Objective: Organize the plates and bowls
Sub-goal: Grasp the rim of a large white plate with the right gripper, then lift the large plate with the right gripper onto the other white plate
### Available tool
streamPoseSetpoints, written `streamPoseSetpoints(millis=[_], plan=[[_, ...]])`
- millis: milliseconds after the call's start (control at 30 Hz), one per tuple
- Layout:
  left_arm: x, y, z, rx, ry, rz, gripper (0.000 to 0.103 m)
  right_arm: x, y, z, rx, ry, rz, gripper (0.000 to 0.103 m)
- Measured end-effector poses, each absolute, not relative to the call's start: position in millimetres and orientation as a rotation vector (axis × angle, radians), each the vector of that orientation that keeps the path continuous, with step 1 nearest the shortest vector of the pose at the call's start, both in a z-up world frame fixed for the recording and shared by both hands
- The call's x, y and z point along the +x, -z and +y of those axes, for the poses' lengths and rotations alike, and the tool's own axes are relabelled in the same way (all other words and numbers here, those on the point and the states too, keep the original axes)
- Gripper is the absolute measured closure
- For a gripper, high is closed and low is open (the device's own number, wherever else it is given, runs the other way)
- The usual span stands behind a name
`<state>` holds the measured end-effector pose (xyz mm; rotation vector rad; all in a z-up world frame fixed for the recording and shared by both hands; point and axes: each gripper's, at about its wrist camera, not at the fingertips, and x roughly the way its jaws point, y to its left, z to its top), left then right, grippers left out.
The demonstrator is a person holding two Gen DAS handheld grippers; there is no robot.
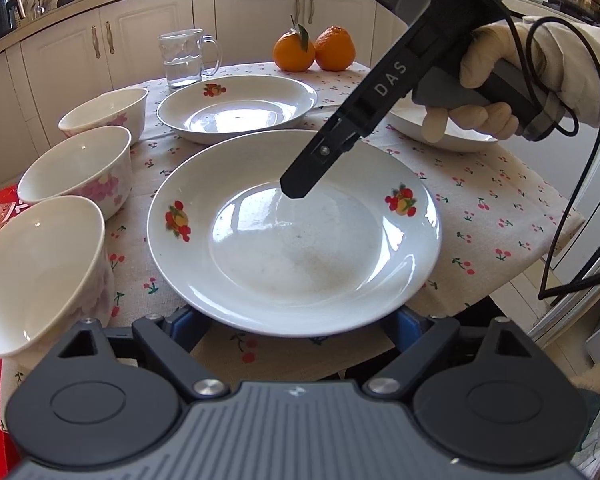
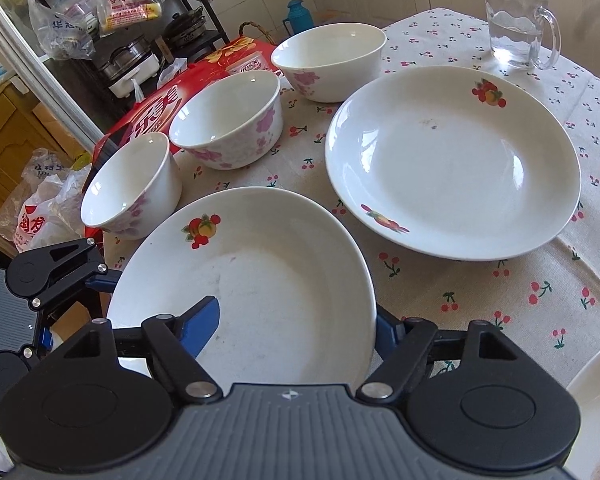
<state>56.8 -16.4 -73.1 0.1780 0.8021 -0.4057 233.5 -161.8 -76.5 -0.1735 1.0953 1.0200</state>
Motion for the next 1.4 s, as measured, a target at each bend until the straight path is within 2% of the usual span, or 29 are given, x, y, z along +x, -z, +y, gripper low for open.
streamPoseSetpoints(millis=[500, 800, 1400], plan=[[56.8, 63.7, -24.1, 0.211, 0.449, 0.815, 0.019, 227.4, 68.9, -172.3, -0.164, -0.982, 1.079, 0.02], [64.5, 47.1, -37.1, 0.227, 0.51, 0.806, 0.02, 218.8, 51.0, -196.8, -0.145, -0.933, 1.037, 0.02], [111.4, 28.9, -113.0, 0.292, 0.713, 0.774, 0.02, 217.2, 25.8, -298.7, -0.07, -0.722, 0.949, 0.02]])
